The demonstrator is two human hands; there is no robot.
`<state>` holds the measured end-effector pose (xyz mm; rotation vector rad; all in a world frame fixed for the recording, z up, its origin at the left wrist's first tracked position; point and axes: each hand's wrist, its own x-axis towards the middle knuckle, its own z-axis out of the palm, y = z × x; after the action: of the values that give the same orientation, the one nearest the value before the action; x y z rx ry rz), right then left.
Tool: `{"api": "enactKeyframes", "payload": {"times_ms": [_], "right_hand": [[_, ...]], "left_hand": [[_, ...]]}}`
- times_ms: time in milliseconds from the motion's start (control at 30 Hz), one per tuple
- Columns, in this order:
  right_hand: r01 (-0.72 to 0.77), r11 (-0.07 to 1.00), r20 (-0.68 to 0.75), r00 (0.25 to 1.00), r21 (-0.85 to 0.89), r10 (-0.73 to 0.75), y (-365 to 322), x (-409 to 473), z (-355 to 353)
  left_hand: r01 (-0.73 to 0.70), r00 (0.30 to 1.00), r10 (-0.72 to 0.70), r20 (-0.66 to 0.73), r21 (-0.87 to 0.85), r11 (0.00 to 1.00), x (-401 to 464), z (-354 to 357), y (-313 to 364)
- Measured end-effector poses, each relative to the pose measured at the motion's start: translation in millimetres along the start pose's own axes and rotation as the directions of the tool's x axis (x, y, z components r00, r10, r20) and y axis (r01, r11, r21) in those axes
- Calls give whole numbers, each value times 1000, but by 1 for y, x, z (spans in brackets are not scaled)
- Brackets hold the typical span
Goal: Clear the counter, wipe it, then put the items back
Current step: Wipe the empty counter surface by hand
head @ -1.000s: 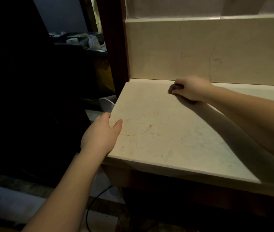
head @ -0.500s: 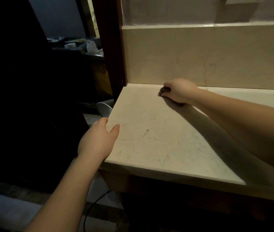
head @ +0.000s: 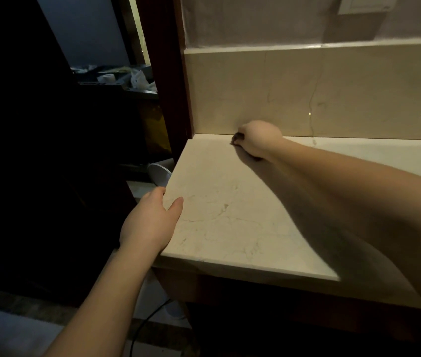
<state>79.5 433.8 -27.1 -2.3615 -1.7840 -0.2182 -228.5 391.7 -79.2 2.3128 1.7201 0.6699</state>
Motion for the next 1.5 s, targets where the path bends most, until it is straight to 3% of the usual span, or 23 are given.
{"api": "enactKeyframes", "payload": {"times_ms": [200,500,633,767,967,1200,1300,1433,1500], "right_hand": [[-113,990,-10,994,-81,112,15,7,-3],[9,996,14,1000,-84,-8,42,-21,-6],[-83,985,24,996,-148,87,67,-24,-14],[-83,996,-8,996,-34,83,48,-18,-10],[85,996,46,995,-7,-85,56,-38,-10],[-47,999,28,999,18,46,59,-21,-14],[-19,994,34,999,108,15,49,-27,-10],[102,993,77,991,67,-107,62,-44,-12],[82,994,82,993,66,-87,70,-45,-16]], "left_hand": [[-5,1000,5,-26,-2,1000,1,4,-2],[-22,998,21,-59,-14,1000,0,3,-2],[-36,997,35,-69,-21,999,-1,5,-4],[-41,995,40,-92,-19,999,2,10,-7],[-45,995,44,-94,-15,999,4,14,-10],[-21,999,21,-45,-3,1000,2,8,-8],[-18,1000,18,-24,1,1000,2,6,-5],[-9,1000,9,-15,19,1000,2,4,-4],[2,1000,-2,-10,21,1000,1,3,-4]]}}
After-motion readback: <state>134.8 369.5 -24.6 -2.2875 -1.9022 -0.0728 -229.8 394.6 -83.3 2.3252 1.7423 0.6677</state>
